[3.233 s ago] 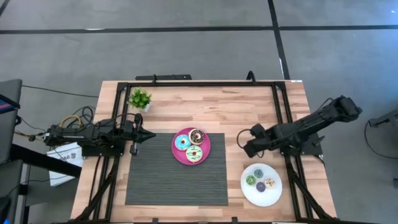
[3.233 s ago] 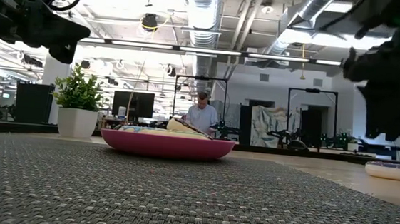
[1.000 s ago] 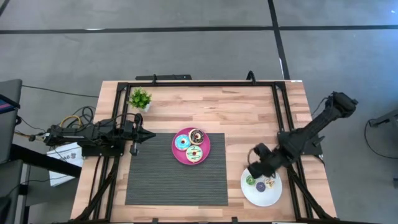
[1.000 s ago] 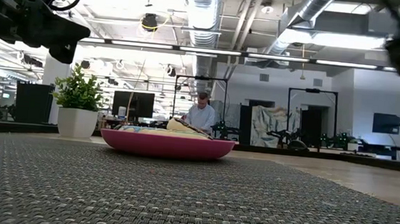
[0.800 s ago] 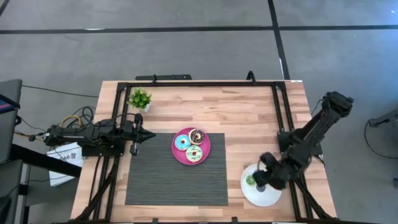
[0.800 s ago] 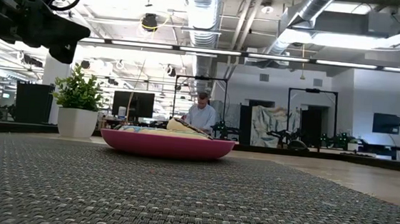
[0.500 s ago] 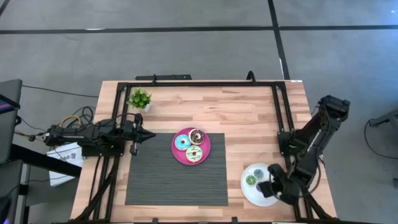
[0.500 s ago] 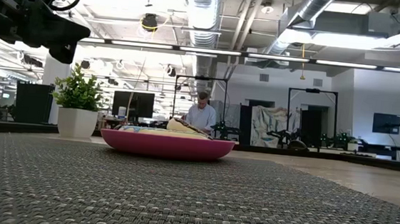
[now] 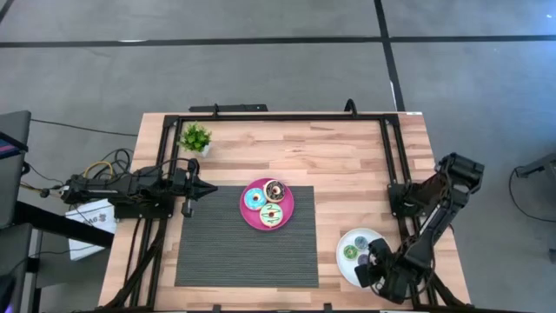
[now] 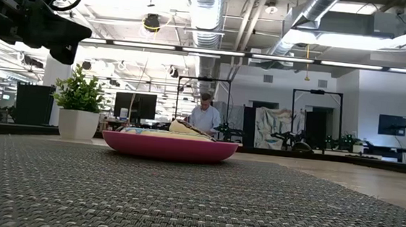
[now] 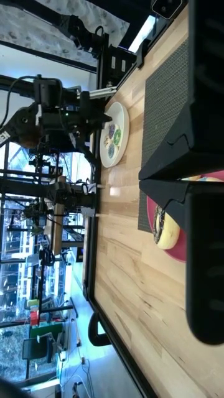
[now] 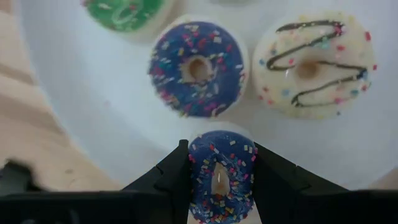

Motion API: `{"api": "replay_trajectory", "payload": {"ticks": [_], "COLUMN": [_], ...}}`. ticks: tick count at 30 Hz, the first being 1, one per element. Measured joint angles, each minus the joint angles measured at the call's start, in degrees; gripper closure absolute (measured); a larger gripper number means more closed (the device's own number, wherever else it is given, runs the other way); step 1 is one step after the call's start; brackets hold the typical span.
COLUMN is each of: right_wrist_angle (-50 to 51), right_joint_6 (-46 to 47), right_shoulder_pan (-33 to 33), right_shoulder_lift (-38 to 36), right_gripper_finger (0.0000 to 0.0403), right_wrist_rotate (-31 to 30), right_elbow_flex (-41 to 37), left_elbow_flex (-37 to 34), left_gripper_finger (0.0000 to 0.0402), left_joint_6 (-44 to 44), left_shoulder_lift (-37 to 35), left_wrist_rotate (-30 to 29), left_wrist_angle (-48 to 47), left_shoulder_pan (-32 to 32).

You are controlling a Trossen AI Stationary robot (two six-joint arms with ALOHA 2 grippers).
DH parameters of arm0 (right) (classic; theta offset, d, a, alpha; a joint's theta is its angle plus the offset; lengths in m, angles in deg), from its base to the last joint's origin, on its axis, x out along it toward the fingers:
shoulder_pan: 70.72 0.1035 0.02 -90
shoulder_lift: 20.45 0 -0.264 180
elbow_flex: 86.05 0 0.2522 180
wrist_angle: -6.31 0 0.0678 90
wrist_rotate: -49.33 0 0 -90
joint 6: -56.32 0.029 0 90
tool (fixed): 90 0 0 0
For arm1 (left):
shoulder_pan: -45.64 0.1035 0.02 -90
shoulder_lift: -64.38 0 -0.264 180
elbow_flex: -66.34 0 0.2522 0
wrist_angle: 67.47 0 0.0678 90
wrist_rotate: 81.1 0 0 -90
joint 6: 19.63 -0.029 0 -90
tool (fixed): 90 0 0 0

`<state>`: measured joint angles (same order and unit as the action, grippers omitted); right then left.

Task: Pick & Place donuts
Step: Put the small dark blue donut on the white plate

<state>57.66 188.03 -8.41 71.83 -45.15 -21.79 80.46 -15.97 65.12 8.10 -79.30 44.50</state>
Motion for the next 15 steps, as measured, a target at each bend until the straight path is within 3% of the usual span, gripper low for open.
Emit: {"api": "replay_trajectory", "payload": {"ticks": [15], "right_wrist_angle": [-0.36], "right_joint_6": [-0.2], "right_shoulder_pan": [1.43], "right_shoulder_lift": [1.37], "right_gripper_finger": [0.0242], "right_wrist_rotate": [0.04], "right_elbow_flex": [0.04], "left_elbow_flex": [0.0], "left_gripper_finger": [0.0402], "left_joint_6": [0.0], "left_shoulder_lift": [0.02], "left_wrist_rotate": [0.0], "left_wrist_angle": [0.0], "left_shoulder_pan": [0.02]}}
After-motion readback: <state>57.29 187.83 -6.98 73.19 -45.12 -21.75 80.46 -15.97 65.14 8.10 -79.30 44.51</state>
